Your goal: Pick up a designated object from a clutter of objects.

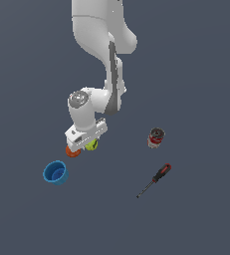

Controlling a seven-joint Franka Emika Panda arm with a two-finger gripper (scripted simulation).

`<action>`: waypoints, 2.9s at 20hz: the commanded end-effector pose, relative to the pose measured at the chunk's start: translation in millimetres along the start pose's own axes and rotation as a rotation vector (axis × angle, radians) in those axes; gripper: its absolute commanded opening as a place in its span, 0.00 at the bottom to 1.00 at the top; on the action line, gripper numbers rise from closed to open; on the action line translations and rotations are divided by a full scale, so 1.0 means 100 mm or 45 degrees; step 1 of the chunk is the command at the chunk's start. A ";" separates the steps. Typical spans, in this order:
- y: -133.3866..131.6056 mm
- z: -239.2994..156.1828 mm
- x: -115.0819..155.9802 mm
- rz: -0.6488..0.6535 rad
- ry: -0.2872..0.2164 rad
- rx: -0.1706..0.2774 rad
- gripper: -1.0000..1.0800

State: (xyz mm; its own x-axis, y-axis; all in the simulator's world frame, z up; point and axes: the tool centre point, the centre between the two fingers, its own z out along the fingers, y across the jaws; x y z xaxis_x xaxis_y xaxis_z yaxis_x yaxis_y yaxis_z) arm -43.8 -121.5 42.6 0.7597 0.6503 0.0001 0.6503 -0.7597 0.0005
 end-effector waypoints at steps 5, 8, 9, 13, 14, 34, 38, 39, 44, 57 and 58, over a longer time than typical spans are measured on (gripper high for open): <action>-0.04 -0.14 0.03 0.000 0.001 -0.001 0.00; -0.08 -0.27 0.06 0.000 0.001 -0.001 0.00; -0.09 -0.33 0.07 0.000 0.001 -0.001 0.00; -0.17 -0.59 0.12 0.000 0.001 -0.001 0.00; -0.20 -0.67 0.14 0.000 0.001 -0.001 0.00; -0.76 -2.62 0.56 0.000 -0.002 -0.003 0.00; -0.86 -3.02 0.65 -0.001 -0.002 -0.002 0.00; -0.89 -3.11 0.68 -0.002 -0.002 -0.001 0.00; -0.99 -3.52 0.78 -0.002 -0.001 -0.001 0.00; -1.10 -3.99 0.91 -0.002 0.000 0.001 0.00; -1.10 -3.99 0.91 -0.002 0.000 0.001 0.00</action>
